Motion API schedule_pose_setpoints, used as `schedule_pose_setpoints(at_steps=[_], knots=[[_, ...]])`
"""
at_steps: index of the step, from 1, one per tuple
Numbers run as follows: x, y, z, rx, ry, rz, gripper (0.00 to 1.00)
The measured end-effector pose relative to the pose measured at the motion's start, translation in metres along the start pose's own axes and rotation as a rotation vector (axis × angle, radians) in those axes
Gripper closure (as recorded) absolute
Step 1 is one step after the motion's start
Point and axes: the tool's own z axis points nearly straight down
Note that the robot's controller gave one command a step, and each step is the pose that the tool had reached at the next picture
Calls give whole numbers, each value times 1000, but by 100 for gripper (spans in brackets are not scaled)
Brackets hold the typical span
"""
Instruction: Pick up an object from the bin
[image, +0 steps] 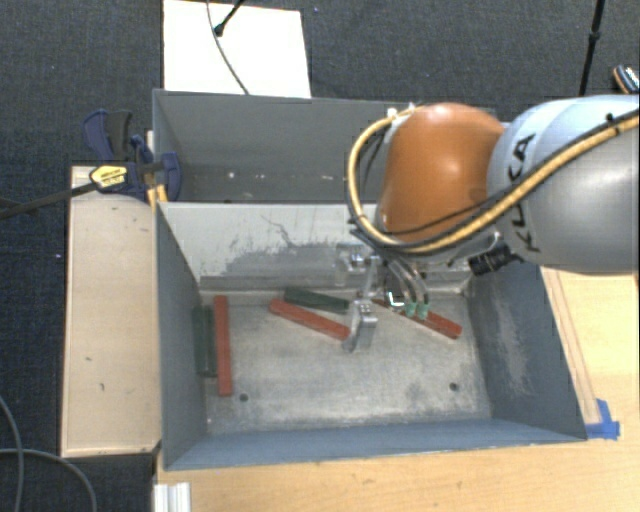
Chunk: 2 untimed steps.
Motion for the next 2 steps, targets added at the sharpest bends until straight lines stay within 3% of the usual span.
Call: schedule_pose_setpoints(at_steps=[1,2], knots=[[-17,-13,142,-1,-6,155,0],[-20,-13,136,-3,-14,159,100]])
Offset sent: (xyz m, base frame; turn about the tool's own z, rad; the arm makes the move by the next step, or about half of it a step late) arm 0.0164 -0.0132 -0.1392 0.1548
